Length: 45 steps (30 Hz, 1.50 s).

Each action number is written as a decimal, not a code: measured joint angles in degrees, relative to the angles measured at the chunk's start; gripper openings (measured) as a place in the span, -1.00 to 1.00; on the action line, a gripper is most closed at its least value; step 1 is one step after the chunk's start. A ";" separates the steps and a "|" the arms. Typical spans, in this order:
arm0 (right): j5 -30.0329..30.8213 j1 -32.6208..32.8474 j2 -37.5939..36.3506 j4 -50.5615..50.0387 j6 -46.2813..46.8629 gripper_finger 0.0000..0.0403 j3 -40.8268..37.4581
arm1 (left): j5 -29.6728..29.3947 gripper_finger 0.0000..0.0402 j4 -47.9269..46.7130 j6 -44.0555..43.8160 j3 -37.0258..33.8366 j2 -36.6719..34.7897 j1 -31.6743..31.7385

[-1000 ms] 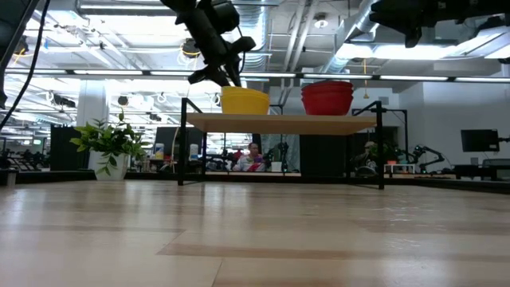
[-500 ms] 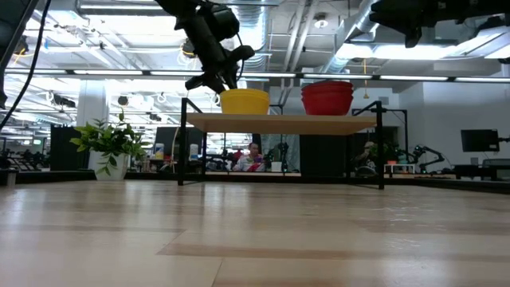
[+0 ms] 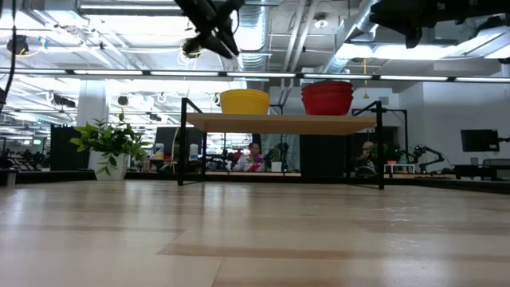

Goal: Pick & Place Mini bowls
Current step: Return to Home Position

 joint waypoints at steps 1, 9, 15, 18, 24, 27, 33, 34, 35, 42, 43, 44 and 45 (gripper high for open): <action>0.90 0.00 0.00 0.00 -0.15 -0.49 0.00 | 0.01 -0.55 -0.05 1.54 -0.90 -1.29 -0.64; 12.42 -0.02 -3.22 -3.24 0.04 -0.49 0.02 | -0.17 -0.70 7.10 2.68 -16.76 -16.69 -4.34; 17.34 -0.01 -9.74 -8.51 7.36 -0.49 0.02 | 0.02 -0.82 18.21 2.89 -30.28 -30.80 -7.91; 16.06 0.78 -12.48 -10.68 8.90 -0.49 0.02 | 0.01 -0.84 20.98 2.86 -36.23 -37.24 -9.67; 12.23 3.74 -14.26 -15.62 9.17 -0.49 0.04 | 0.06 -0.81 22.14 2.73 -44.99 -46.98 -12.61; 12.54 5.33 -13.57 -19.31 11.44 -0.49 0.00 | 0.31 -0.81 22.26 2.84 -48.44 -50.82 -13.52; 12.67 8.29 -13.47 -14.32 14.01 -0.49 -5.87 | 0.45 -0.81 26.00 2.80 -56.74 -59.10 -14.72; 12.68 8.86 -13.49 -12.01 14.04 -0.49 -7.32 | 0.44 -0.80 27.70 2.76 -58.52 -60.89 -15.05; 12.68 9.43 -13.44 -10.26 14.04 -0.49 -8.60 | 0.49 -0.80 29.44 2.83 -60.21 -62.70 -15.42; 12.73 11.28 -14.69 -7.40 14.61 -0.49 -12.07 | 3.16 -0.81 32.06 2.65 -69.76 -74.96 -16.84; 12.76 11.28 -15.70 -7.45 14.45 -0.49 -12.07 | 3.74 -0.81 32.14 2.67 -70.92 -76.70 -16.84; 12.74 11.28 -16.88 -7.73 14.24 -0.49 -12.07 | 3.93 -0.80 32.20 2.65 -72.00 -78.50 -16.85; 12.75 11.28 -18.15 -8.45 14.18 -0.49 -12.04 | 4.04 -0.80 32.22 2.64 -73.10 -80.43 -16.84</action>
